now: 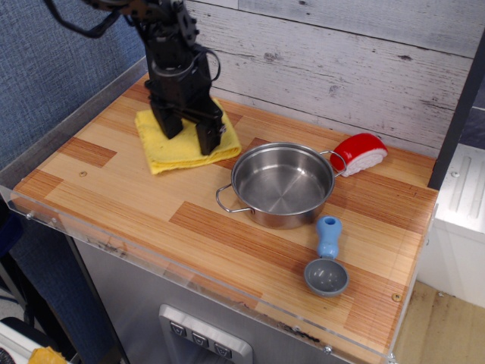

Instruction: Move the cloth so its on the top left side of the pan.

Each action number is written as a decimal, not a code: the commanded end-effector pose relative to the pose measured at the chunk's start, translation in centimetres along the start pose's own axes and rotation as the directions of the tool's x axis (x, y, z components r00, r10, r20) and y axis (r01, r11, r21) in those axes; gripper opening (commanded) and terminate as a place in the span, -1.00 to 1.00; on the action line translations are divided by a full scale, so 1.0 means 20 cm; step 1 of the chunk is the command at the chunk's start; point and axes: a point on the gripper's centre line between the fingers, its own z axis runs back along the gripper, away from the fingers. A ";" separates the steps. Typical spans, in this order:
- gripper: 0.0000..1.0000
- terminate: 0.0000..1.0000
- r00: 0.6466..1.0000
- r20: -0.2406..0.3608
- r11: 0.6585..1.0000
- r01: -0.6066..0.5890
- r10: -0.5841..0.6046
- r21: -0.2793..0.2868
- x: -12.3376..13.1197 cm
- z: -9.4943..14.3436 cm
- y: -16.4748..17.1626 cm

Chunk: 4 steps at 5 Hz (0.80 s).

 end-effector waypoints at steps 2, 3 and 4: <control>1.00 -1.00 0.998 0.061 0.999 0.035 -0.034 -0.011 0.21 0.04 -0.02; 1.00 -1.00 0.995 0.085 0.999 0.046 -0.046 -0.002 0.23 0.12 -0.03; 1.00 -1.00 0.991 0.126 0.999 0.053 -0.054 0.010 0.27 0.23 -0.04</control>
